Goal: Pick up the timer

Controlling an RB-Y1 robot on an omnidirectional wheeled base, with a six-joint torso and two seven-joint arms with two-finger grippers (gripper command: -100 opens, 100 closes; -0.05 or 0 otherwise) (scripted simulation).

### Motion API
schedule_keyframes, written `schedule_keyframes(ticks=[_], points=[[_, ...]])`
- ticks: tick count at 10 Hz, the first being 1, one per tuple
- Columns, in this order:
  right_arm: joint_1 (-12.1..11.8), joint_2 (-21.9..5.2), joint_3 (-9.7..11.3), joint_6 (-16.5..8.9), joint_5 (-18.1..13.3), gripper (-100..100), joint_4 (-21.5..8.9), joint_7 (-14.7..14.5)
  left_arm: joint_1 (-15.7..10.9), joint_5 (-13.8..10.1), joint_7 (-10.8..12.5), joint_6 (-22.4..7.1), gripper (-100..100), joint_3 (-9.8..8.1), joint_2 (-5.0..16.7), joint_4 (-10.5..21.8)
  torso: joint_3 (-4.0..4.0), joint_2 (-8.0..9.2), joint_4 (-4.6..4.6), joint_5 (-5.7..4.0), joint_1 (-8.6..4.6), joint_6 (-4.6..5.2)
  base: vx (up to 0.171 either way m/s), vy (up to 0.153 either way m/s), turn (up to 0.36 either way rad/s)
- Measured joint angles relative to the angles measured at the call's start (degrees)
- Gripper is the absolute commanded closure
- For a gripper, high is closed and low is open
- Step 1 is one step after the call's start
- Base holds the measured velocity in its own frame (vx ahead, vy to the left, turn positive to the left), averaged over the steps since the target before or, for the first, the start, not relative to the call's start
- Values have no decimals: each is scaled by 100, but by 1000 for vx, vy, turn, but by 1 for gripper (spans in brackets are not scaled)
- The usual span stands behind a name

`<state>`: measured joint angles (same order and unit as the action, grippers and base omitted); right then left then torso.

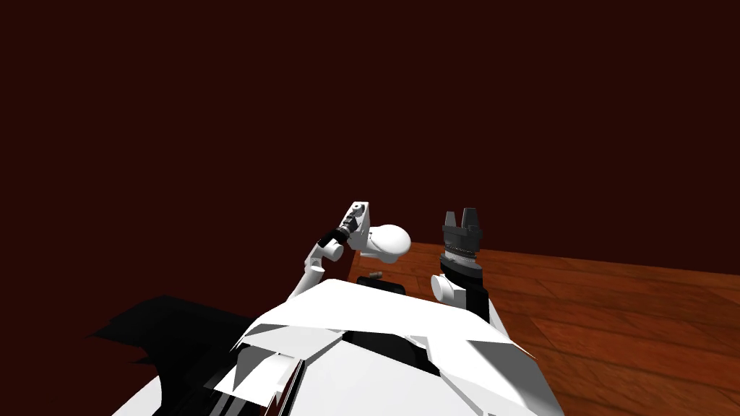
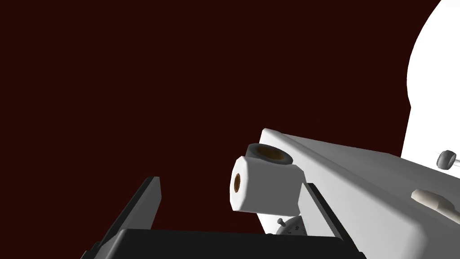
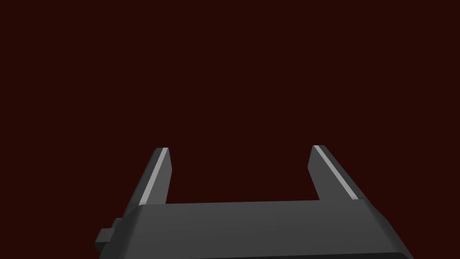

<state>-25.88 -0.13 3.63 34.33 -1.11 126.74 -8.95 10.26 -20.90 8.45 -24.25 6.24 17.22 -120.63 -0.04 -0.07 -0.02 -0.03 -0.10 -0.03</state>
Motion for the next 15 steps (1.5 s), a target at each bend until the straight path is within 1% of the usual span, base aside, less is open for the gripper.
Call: schedule_keyframes(ticks=[1,3,4,6,7,9,10,12,13,14,15], points=[[0,0,0,0,0,0,0,0,-133,-87,11,-151,-100,24,84,128,-2,-4,-1,-1,-4,2,29,-35,-41],[0,0,0,0,0,0,0,0,-213,-156,27,-444,-100,34,149,193,1,3,0,1,4,-1,13,-21,-35],[0,0,0,0,0,0,0,0,-332,-229,36,-573,-100,47,223,304,1,1,0,0,1,2,18,-22,-50],[0,0,0,0,0,0,0,0,-423,-265,51,-871,-100,53,255,351,3,5,1,1,6,-1,15,-14,-41],[0,0,0,0,0,0,0,0,-554,-337,65,-1029,-100,53,331,453,1,1,0,1,4,1,21,-18,-49],[0,0,0,0,0,0,0,0,-627,-355,76,-1323,-100,67,352,509,2,4,1,1,6,-2,17,-15,-35],[0,0,0,0,0,0,0,0,-788,-411,89,-1488,-100,64,415,641,0,0,0,1,3,1,22,-14,-56],[0,0,0,0,0,0,0,0,-845,-480,95,-1766,-100,58,487,702,2,5,1,2,8,-2,15,-8,-43],[0,0,0,0,0,0,0,0,-977,-517,102,-1911,-100,60,538,828,1,2,0,1,7,1,22,-11,-45],[0,0,0,0,0,0,0,0,-1041,-542,106,-2063,-100,62,568,899,1,1,0,1,7,-2,12,-7,6],[0,0,0,0,0,0,0,0,-1052,-558,110,-2187,-100,55,588,900,2,5,1,2,8,-2,18,-7,-93]])
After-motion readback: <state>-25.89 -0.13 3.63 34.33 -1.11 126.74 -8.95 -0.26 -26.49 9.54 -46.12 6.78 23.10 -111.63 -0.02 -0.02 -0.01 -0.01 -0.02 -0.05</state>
